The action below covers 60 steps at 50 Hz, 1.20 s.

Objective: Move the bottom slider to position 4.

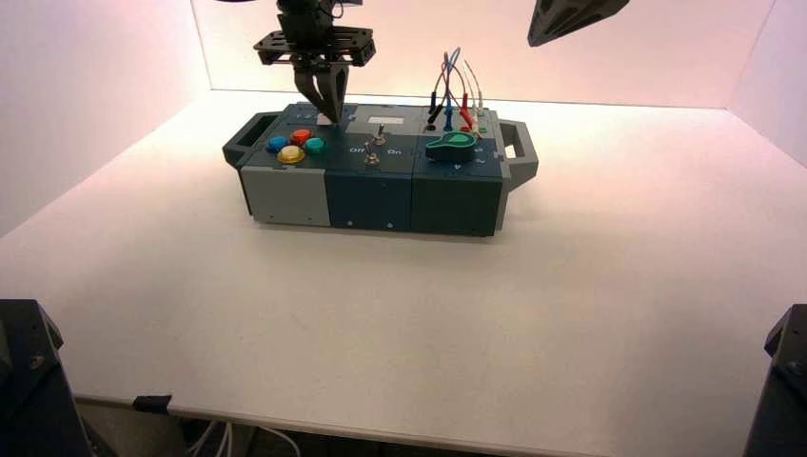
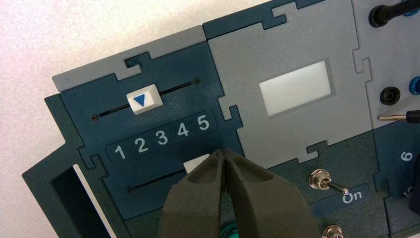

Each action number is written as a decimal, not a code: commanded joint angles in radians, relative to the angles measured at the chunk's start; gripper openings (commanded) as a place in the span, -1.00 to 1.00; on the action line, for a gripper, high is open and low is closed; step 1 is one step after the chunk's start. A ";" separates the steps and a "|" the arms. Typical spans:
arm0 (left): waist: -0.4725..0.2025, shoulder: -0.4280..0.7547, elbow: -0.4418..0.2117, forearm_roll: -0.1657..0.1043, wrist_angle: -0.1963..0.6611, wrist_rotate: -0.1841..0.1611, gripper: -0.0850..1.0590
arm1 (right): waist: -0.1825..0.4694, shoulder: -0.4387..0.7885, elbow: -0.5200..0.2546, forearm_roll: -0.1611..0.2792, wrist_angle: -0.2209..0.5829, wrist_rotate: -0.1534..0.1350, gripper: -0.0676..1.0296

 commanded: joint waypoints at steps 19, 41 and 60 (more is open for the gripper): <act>0.011 -0.054 -0.008 0.005 0.002 0.003 -0.90 | -0.003 -0.006 -0.020 0.003 0.003 -0.002 -0.92; -0.006 -0.124 -0.046 -0.005 0.057 0.003 -0.90 | -0.002 -0.005 -0.023 0.003 0.005 -0.002 -0.92; 0.009 -0.192 -0.020 0.002 0.100 0.012 -0.90 | -0.003 -0.005 -0.020 0.002 0.023 -0.009 -0.92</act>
